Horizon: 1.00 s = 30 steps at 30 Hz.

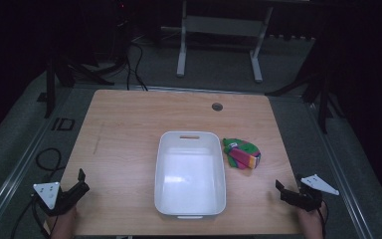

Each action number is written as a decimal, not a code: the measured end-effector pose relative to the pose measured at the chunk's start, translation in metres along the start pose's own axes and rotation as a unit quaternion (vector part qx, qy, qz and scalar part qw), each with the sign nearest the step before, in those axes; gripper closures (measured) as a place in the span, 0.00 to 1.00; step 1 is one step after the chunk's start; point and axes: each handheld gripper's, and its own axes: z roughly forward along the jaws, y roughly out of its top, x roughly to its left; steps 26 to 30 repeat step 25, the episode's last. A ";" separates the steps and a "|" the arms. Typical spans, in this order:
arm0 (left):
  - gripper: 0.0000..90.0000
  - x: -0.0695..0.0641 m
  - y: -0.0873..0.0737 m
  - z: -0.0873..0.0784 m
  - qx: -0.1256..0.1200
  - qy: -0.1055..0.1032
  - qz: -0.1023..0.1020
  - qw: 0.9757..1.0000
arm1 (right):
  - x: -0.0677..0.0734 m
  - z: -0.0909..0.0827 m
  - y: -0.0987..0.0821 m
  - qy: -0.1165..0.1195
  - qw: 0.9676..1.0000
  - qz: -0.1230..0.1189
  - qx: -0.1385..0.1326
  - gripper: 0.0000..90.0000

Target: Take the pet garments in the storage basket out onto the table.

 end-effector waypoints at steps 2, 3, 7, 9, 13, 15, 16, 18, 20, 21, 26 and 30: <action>0.02 0.000 0.000 0.000 0.001 0.000 -0.001 1.000 | 0.000 -0.001 -0.001 -0.006 1.000 0.002 -0.008 0.12; 0.02 0.000 0.000 0.000 0.001 0.000 -0.001 1.000 | 0.000 -0.001 -0.001 -0.006 1.000 0.002 -0.008 0.12; 0.02 0.000 0.000 0.000 0.000 0.000 -0.001 1.000 | -0.004 -0.008 -0.005 -0.029 0.999 0.025 -0.039 0.12; 0.02 0.000 0.000 0.000 0.001 -0.001 -0.001 1.000 | -0.007 -0.010 -0.006 -0.039 0.998 0.034 -0.043 0.12; 0.02 0.000 0.000 0.000 0.003 -0.001 -0.002 1.000 | -0.012 -0.011 -0.007 -0.043 0.996 0.060 -0.051 0.13; 0.02 0.000 0.000 0.000 0.002 0.000 -0.001 1.000 | -0.012 -0.011 -0.007 -0.049 0.996 0.058 -0.050 0.15; 0.02 0.000 0.000 0.000 0.001 0.000 -0.001 1.000 | -0.011 -0.010 -0.007 -0.053 0.996 0.056 -0.048 0.15; 0.02 0.000 0.000 0.000 0.001 0.000 -0.001 1.000 | -0.011 -0.009 -0.006 -0.057 0.996 0.052 -0.041 0.15; 0.02 0.000 0.000 0.000 0.001 0.000 -0.002 1.000 | -0.010 -0.009 -0.006 -0.060 0.996 0.052 -0.048 0.15; 0.02 0.000 0.000 0.000 0.001 0.000 -0.001 1.000 | -0.011 -0.009 -0.006 -0.058 0.996 0.055 -0.048 0.15; 0.02 0.000 0.000 0.000 0.002 -0.001 -0.001 1.000 | -0.014 -0.009 -0.006 -0.056 0.995 0.068 -0.047 0.15; 0.02 0.000 0.000 0.000 0.002 -0.001 -0.001 1.000 | -0.014 -0.009 -0.006 -0.056 0.995 0.068 -0.047 0.15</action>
